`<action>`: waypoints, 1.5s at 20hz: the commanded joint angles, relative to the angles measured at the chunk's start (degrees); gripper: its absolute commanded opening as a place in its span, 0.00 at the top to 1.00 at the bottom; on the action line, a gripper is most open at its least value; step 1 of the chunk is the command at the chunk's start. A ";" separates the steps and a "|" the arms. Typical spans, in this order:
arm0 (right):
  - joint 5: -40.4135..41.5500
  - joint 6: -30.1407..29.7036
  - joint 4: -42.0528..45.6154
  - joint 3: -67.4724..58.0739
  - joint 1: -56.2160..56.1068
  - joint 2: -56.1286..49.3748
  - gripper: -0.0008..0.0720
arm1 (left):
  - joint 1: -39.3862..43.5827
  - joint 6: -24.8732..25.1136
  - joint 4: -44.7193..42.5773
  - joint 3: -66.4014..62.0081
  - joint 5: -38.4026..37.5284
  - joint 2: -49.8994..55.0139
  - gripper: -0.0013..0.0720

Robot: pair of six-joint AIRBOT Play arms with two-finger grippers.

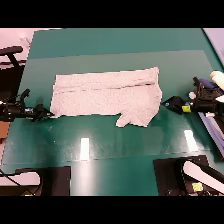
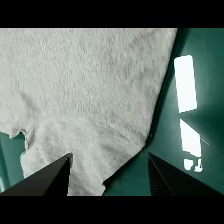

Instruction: Fold the shirts.

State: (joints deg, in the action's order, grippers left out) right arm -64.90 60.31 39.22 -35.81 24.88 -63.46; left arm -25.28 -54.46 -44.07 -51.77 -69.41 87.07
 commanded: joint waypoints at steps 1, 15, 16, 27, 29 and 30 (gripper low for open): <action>-3.39 0.24 -3.80 4.90 -0.17 0.35 0.26 | -0.04 3.56 9.66 0.20 -0.90 -0.17 0.95; 10.99 1.36 -11.30 6.38 -21.51 -7.45 0.72 | -0.04 5.55 11.52 -0.11 -5.97 -0.24 0.95; 11.43 1.38 -11.28 4.66 -22.84 -8.26 0.89 | -0.07 5.64 11.52 -0.72 -6.67 -0.24 0.95; 14.88 4.17 -8.59 -18.67 -19.63 -2.05 0.97 | -0.04 7.89 16.74 -13.62 -1.20 -13.16 0.96; 14.86 4.13 -8.59 -23.58 -17.59 -7.17 0.97 | 1.01 8.22 16.83 -13.68 5.03 -12.70 0.96; 14.62 4.09 -8.66 -26.10 -16.65 -10.29 0.97 | 2.12 9.20 16.48 -13.68 7.80 -12.09 0.96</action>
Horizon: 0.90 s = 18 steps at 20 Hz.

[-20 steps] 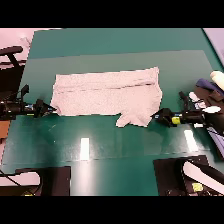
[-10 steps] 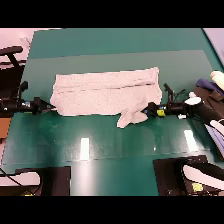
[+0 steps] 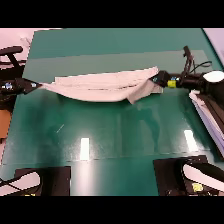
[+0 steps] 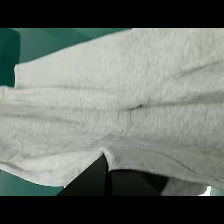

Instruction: Fold the shirts.

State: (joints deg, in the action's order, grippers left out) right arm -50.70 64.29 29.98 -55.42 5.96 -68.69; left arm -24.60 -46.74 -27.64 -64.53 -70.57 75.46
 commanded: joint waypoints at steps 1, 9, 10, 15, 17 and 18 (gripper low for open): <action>0.02 -0.17 0.63 -8.74 2.84 -8.00 0.97 | 2.97 2.54 -0.81 -0.92 11.56 0.50 0.95; -2.95 -0.28 0.57 -27.47 5.31 -30.49 0.97 | 15.30 4.63 -5.75 -0.92 44.83 12.87 0.95; -3.63 -0.26 0.59 -29.64 5.31 -32.85 0.97 | 16.52 6.16 -5.70 -0.94 47.39 13.79 0.95; -7.34 0.22 -0.09 -37.09 5.25 -41.29 0.97 | 20.96 10.82 -5.70 -0.94 53.75 18.01 0.95; -7.50 0.22 -0.39 -37.92 5.25 -42.21 0.97 | 21.05 10.82 -5.70 -0.94 55.65 18.34 0.95; -7.32 0.20 -0.35 -37.92 5.27 -42.18 0.96 | 21.03 10.82 -5.73 -0.94 56.17 18.32 0.67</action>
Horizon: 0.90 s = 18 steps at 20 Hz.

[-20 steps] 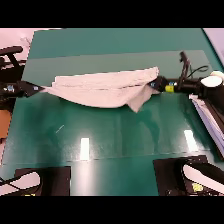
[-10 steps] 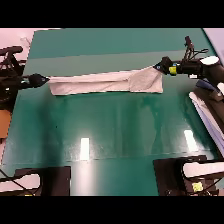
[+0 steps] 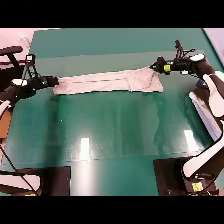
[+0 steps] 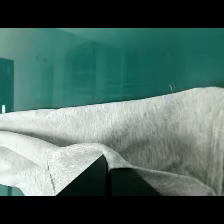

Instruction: Fold the shirts.

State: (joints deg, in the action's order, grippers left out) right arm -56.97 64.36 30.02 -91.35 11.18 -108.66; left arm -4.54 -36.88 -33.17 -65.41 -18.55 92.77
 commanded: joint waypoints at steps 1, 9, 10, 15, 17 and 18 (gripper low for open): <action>-1.05 0.11 -0.48 -1.99 0.09 -2.16 0.75 | 0.96 0.96 -0.20 -0.11 4.57 0.94 0.33; -7.17 -1.40 3.02 -1.99 8.85 4.55 0.37 | 1.22 -11.54 -5.51 -13.55 -20.13 -0.39 0.38; -9.64 -1.40 3.19 -1.99 9.88 4.57 0.37 | 2.91 -11.72 -5.88 -13.86 -20.96 -0.39 0.60; -17.35 -0.55 3.17 -1.92 11.65 2.45 0.13 | 13.29 -21.14 -5.79 -13.88 -20.06 2.27 0.95; -17.31 -0.55 3.19 -1.92 11.63 2.21 0.12 | 17.14 -24.87 -5.77 -14.03 -20.46 4.35 0.96; -16.98 -0.55 3.15 -1.92 11.63 2.23 0.12 | 19.04 -26.64 -5.79 -14.53 -20.81 5.57 0.96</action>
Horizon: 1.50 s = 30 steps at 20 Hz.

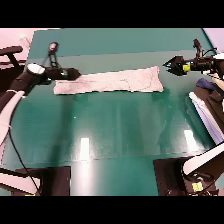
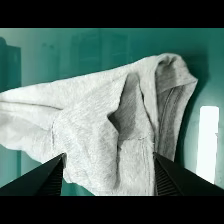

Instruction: Fold the shirts.

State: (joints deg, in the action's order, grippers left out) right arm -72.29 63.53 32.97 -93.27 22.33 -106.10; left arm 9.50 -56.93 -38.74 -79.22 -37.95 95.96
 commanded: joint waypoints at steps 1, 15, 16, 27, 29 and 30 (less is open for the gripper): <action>-1.27 0.28 0.22 0.00 0.48 -0.33 0.12 | 6.60 -8.22 -0.17 -1.77 -1.95 3.63 0.96; -2.38 -1.51 2.84 0.00 -0.83 -5.77 0.12 | 15.10 -25.99 -8.00 -17.14 -5.33 17.16 0.96; -2.03 -1.51 2.80 0.00 -1.75 -6.45 0.12 | 15.10 -27.26 -8.87 -17.14 -5.33 17.16 0.96; 7.28 -1.03 2.56 0.00 -11.19 -7.23 0.97 | 15.10 -30.12 -10.84 -17.14 -7.06 17.16 0.96; 6.71 -1.03 2.60 0.00 -11.19 -4.39 0.97 | 15.13 -30.14 -10.82 -17.14 -7.45 17.16 0.96; 5.57 -0.92 2.56 0.00 -11.17 -2.47 0.97 | 15.17 -30.14 -10.80 -17.14 -7.67 17.16 0.96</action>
State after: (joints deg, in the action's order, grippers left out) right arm -66.70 62.41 36.16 -93.21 11.75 -111.81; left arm 24.60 -86.94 -49.43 -96.31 -44.93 113.08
